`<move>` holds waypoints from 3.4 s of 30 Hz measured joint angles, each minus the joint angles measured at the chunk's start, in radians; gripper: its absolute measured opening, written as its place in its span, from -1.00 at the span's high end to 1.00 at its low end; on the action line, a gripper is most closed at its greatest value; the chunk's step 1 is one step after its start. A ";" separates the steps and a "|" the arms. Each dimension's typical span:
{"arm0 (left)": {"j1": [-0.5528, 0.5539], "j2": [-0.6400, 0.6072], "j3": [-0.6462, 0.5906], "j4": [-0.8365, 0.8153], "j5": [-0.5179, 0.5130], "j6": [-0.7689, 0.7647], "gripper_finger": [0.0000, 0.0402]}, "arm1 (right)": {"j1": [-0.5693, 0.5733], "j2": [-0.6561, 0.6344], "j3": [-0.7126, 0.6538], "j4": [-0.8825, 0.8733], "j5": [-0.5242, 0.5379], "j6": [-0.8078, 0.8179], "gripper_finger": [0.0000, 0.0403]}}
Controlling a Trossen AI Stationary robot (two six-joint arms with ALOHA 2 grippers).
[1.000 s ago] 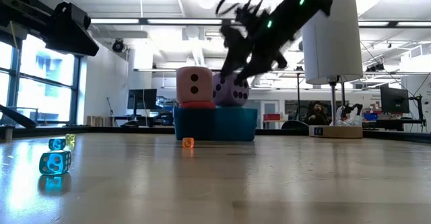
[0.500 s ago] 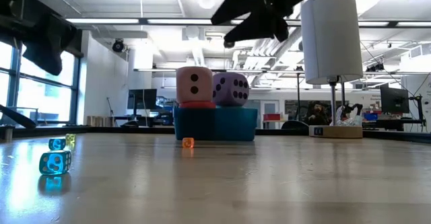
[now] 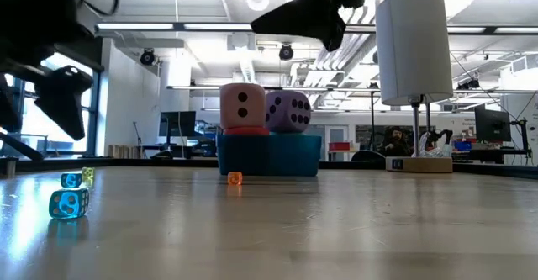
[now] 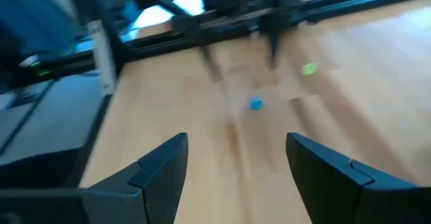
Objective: Pick & Place Dice
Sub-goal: Put the green die into the blue bin
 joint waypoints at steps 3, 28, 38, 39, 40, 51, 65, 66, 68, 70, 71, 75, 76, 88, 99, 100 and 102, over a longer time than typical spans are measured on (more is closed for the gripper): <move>0.055 0.000 0.000 -0.029 -0.023 -0.044 -0.98 | 0.000 0.020 0.000 0.038 -0.070 0.003 -0.20; 0.269 0.017 0.000 -0.136 -0.121 -0.122 -0.98 | 0.012 0.052 0.000 0.119 -0.085 -0.009 -0.20; 0.144 -0.074 0.000 -0.230 -0.175 -0.160 -0.98 | 0.019 0.051 0.000 0.110 -0.087 -0.008 -0.20; 0.131 -0.088 0.000 -0.259 -0.175 -0.174 -0.98 | 0.020 0.051 0.000 0.110 -0.087 -0.008 -0.20; 0.119 -0.105 0.000 -0.288 -0.177 -0.191 -0.98 | 0.021 0.051 0.000 0.110 -0.087 -0.009 -0.20; 0.000 -0.320 0.000 -0.404 -0.343 -0.303 -0.98 | 0.020 0.051 0.000 0.110 -0.081 -0.009 -0.20; -0.170 -0.423 -0.139 -0.321 -0.496 -0.414 -0.98 | 0.023 0.050 0.000 0.103 -0.080 -0.007 -0.20; -0.181 -0.424 -0.153 -0.302 -0.510 -0.414 -0.98 | 0.023 0.050 0.000 0.103 -0.080 -0.007 -0.20; -0.201 -0.424 -0.189 -0.251 -0.524 -0.407 -0.98 | 0.023 0.050 0.000 0.103 -0.080 -0.008 -0.20; -0.221 -0.424 -0.234 -0.185 -0.524 -0.382 -0.98 | 0.023 0.050 0.000 0.103 -0.080 -0.008 -0.20; -0.229 -0.424 -0.258 -0.150 -0.522 -0.371 -0.98 | 0.023 0.050 0.000 0.103 -0.080 -0.008 -0.20; -0.255 -0.424 -0.338 -0.018 -0.524 -0.295 -0.98 | 0.023 0.050 0.000 0.103 -0.080 -0.008 -0.20; -0.259 -0.424 -0.350 -0.001 -0.524 -0.276 -0.98 | 0.023 0.050 0.000 0.103 -0.080 -0.008 -0.20; -0.266 -0.423 -0.402 0.021 -0.548 -0.222 -0.98 | 0.023 0.050 0.000 0.103 -0.080 -0.009 -0.20; -0.190 -0.422 -0.405 0.019 -0.513 -0.249 -0.98 | 0.023 0.050 0.000 0.103 -0.074 -0.007 -0.20; -0.176 -0.422 -0.406 0.018 -0.507 -0.249 -0.98 | 0.023 0.050 0.000 0.103 -0.072 -0.007 -0.20; -0.147 -0.422 -0.406 0.019 -0.489 -0.248 -0.98 | 0.023 0.050 0.000 0.103 -0.071 -0.006 -0.20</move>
